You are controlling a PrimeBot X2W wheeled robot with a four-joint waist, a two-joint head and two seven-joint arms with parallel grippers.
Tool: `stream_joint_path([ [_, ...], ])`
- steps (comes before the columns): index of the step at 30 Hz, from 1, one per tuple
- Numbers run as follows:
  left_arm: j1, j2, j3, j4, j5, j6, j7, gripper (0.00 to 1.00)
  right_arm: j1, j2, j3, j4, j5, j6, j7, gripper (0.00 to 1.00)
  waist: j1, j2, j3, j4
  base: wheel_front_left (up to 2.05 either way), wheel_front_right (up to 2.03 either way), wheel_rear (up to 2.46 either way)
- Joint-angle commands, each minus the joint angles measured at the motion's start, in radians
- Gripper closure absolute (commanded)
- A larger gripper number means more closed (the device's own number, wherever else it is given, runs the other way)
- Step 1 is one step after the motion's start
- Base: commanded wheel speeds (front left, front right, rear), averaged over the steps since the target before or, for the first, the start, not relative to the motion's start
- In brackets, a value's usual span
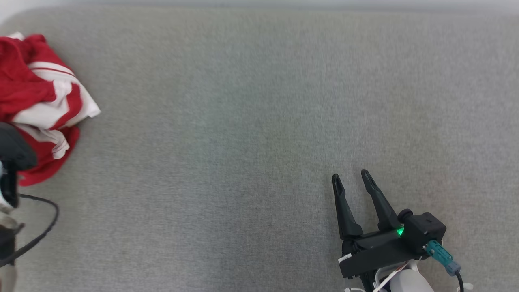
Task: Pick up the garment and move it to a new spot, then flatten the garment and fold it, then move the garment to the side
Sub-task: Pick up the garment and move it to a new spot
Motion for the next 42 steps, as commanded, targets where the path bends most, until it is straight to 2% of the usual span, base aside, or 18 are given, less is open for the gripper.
stream_joint_path([
  [1,0.016,0.017,-0.003,-0.026,0.011,0.004,0.005,1.0,0.005,0.001,0.003,0.003,0.013,0.004,-0.005,0.0,0.0001,-0.0001,-0.065,0.027,0.0,0.0,0.0],
  [9,0.009,0.094,-0.037,-0.243,0.054,0.006,0.06,1.0,0.036,0.002,-0.01,0.007,0.082,0.004,-0.004,0.0,0.0001,-0.0001,-0.191,0.01,0.0,0.0,0.0],
  [16,-0.013,0.086,-0.099,-0.443,0.087,-0.007,0.11,1.0,0.077,0.001,-0.027,0.007,0.094,0.004,-0.003,0.0,0.0001,-0.0001,-0.257,-0.043,0.0,0.0,0.0],
  [23,0.01,0.015,-0.193,-0.648,0.084,-0.034,0.14,1.0,0.108,0.001,-0.059,0.006,0.068,0.004,-0.003,0.0,0.0001,-0.0001,-0.297,-0.141,0.0,0.0,0.0],
  [29,0.049,-0.075,-0.278,-0.723,0.071,-0.041,0.134,1.0,0.108,0.001,-0.064,0.001,0.053,0.004,-0.003,0.0,0.0001,-0.0001,-0.302,-0.243,0.0,0.0,0.0],
  [36,0.11,-0.174,-0.35,-0.684,0.048,-0.037,0.103,1.0,0.105,0.002,-0.052,-0.007,0.049,0.004,-0.004,0.0,0.0001,-0.0001,-0.274,-0.336,0.0,0.0,0.0],
  [42,0.165,-0.264,-0.412,-0.545,0.025,-0.05,0.04,1.0,0.095,0.002,-0.047,-0.015,0.044,0.004,-0.003,0.0,0.0001,-0.0001,-0.239,-0.37,0.0,0.0,0.0],
])
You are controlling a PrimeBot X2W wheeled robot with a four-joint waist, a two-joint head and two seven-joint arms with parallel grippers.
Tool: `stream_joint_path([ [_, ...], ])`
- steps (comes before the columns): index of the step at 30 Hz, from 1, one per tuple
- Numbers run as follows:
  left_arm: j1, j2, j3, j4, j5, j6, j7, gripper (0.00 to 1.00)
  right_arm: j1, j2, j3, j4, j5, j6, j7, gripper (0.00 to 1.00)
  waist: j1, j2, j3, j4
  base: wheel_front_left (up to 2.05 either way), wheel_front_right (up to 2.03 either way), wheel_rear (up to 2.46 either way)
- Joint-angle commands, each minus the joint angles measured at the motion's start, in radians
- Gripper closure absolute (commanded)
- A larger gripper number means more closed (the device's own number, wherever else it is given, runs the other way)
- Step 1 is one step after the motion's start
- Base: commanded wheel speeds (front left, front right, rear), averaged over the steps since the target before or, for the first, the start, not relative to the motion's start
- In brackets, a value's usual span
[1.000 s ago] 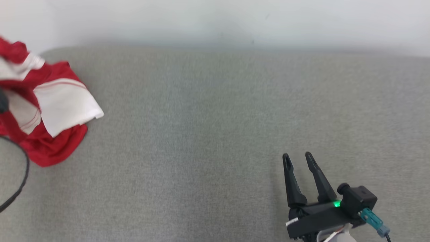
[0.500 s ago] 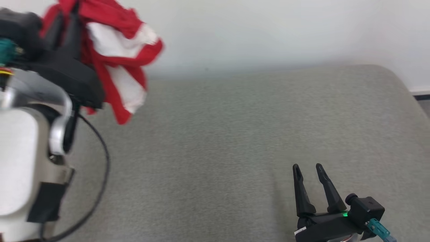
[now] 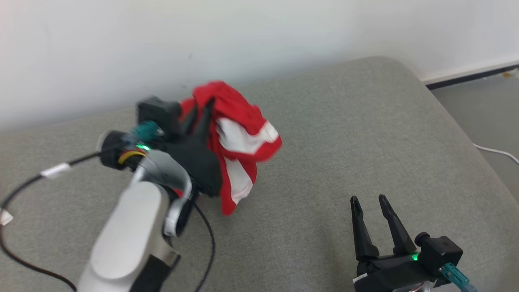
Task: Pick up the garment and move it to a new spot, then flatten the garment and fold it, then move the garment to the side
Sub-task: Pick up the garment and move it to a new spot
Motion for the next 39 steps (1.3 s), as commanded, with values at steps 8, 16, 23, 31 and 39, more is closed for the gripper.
stream_joint_path([
  [8,0.03,-0.085,-0.086,0.305,-0.024,-0.021,-0.075,1.0,-0.025,0.002,0.033,-0.004,0.006,0.004,-0.001,0.0,0.0001,0.0,0.057,-0.057,0.0,0.0,0.0],
  [16,0.025,-0.106,-0.144,0.457,-0.073,-0.037,-0.125,0.0,-0.012,0.002,0.018,0.006,0.006,0.004,-0.001,0.0,0.0001,0.0,0.051,-0.018,0.0,0.0,0.0],
  [23,0.089,-0.107,-0.168,0.417,-0.099,-0.039,-0.235,0.0,0.001,0.002,-0.028,0.008,-0.007,0.004,-0.001,0.0,0.0001,0.0,0.017,0.065,0.0,0.0,0.0],
  [31,0.272,-0.066,-0.071,0.255,-0.149,0.02,-0.428,0.0,0.033,0.002,-0.088,0.015,-0.028,0.004,-0.001,0.0,0.0001,0.0,-0.038,0.163,0.0,0.0,0.0],
  [39,0.544,-0.041,0.123,-0.038,-0.048,0.063,-0.459,0.0,0.067,0.002,-0.13,0.005,-0.035,0.004,-0.001,0.0,0.0001,0.0,-0.069,0.232,0.0,0.0,0.0],
])
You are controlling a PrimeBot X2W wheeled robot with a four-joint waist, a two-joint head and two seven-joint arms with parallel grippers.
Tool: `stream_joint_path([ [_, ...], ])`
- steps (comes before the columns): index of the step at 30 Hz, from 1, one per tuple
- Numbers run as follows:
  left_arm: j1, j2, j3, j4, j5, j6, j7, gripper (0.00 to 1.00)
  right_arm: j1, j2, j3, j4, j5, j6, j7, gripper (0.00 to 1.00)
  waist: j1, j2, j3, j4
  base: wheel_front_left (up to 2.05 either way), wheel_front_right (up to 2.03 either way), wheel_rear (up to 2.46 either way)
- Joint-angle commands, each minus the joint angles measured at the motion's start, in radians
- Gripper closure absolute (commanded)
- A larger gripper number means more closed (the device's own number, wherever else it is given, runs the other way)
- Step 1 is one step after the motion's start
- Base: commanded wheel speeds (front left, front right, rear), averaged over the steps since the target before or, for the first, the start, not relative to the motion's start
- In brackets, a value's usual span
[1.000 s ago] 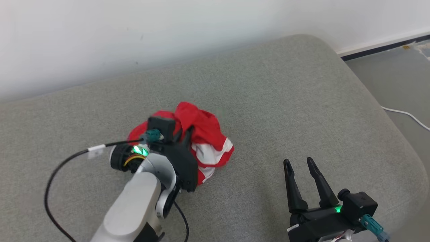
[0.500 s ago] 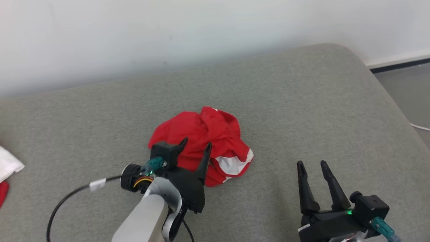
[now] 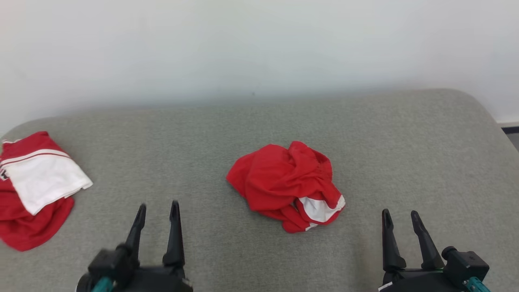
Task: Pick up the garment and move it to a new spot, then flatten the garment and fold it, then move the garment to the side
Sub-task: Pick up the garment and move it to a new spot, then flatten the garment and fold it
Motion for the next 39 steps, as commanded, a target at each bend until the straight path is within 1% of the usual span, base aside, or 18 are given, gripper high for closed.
stream_joint_path([
  [1,0.05,-0.002,0.015,-0.025,0.037,-0.002,-0.003,0.0,0.009,0.003,0.004,-0.006,-0.005,0.004,-0.001,0.0,0.0001,0.0001,-0.028,0.037,0.0,0.0,0.0],
  [3,0.106,-0.008,0.054,-0.072,0.086,-0.009,-0.003,0.0,0.015,0.002,0.012,-0.007,-0.004,0.004,-0.001,0.0,0.0001,0.0001,-0.033,0.045,0.0,0.0,0.0],
  [6,0.179,-0.024,0.099,-0.104,0.13,-0.027,-0.003,0.0,0.02,0.002,0.023,-0.002,0.0,0.004,-0.001,0.0,0.0001,0.0001,-0.04,0.054,0.0,0.0,0.0],
  [12,0.265,-0.038,0.166,-0.097,0.203,-0.054,-0.003,0.0,0.047,0.002,0.03,0.012,-0.008,0.004,-0.001,0.0,0.0001,0.0001,-0.053,0.063,0.0,0.0,0.0],
  [15,0.29,-0.04,0.19,-0.078,0.236,-0.059,-0.003,0.0,0.062,0.002,0.025,0.016,-0.011,0.004,-0.001,0.0,0.0001,0.0001,-0.06,0.059,0.0,0.0,0.0],
  [28,0.299,-0.056,0.254,-0.047,0.288,-0.094,-0.003,0.0,0.092,0.002,0.022,0.026,-0.036,0.004,-0.001,0.0,0.0001,0.0001,-0.058,0.044,0.0,0.0,0.0],
  [37,0.276,-0.062,0.275,-0.04,0.3,-0.113,-0.003,0.0,0.08,0.002,0.038,0.031,-0.007,0.004,-0.001,0.0,0.0001,0.0001,-0.052,0.031,0.0,0.0,0.0],
  [39,0.277,-0.063,0.28,-0.041,0.305,-0.111,-0.003,0.0,0.08,0.002,0.038,0.032,-0.006,0.004,-0.001,0.0,0.0001,0.0001,-0.051,0.029,0.0,0.0,0.0],
])
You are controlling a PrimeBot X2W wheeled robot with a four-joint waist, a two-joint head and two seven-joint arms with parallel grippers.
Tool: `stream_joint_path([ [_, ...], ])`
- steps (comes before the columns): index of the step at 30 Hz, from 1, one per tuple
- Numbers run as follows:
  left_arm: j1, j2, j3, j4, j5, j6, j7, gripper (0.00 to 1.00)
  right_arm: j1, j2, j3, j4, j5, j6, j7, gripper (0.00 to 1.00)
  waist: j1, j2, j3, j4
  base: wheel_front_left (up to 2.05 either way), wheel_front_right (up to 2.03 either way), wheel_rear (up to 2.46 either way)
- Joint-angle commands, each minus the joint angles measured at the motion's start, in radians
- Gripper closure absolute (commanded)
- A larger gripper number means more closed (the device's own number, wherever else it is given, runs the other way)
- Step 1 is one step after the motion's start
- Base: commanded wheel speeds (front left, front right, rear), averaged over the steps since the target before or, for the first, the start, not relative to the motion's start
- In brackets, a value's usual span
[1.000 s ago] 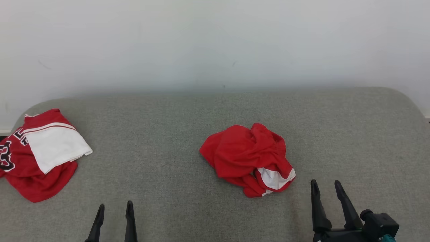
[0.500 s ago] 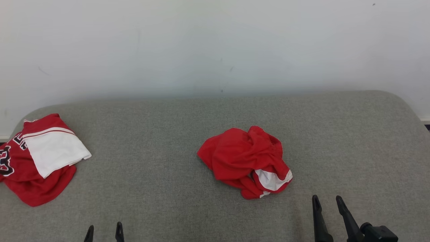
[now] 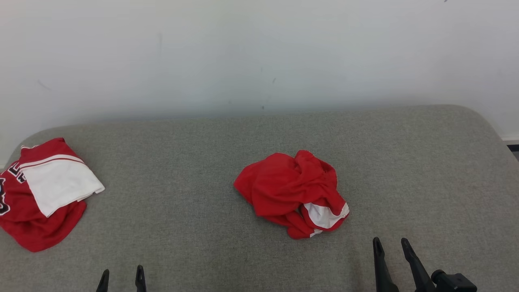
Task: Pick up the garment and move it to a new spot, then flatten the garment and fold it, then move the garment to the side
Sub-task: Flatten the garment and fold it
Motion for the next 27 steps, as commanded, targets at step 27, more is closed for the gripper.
stream_joint_path([
  [27,-0.146,0.004,-0.079,0.05,0.012,-0.044,-0.002,0.0,-0.024,0.002,0.007,0.011,0.029,0.004,-0.001,0.0,0.0,-0.0001,0.032,-0.094,0.0,0.0,0.0],
])
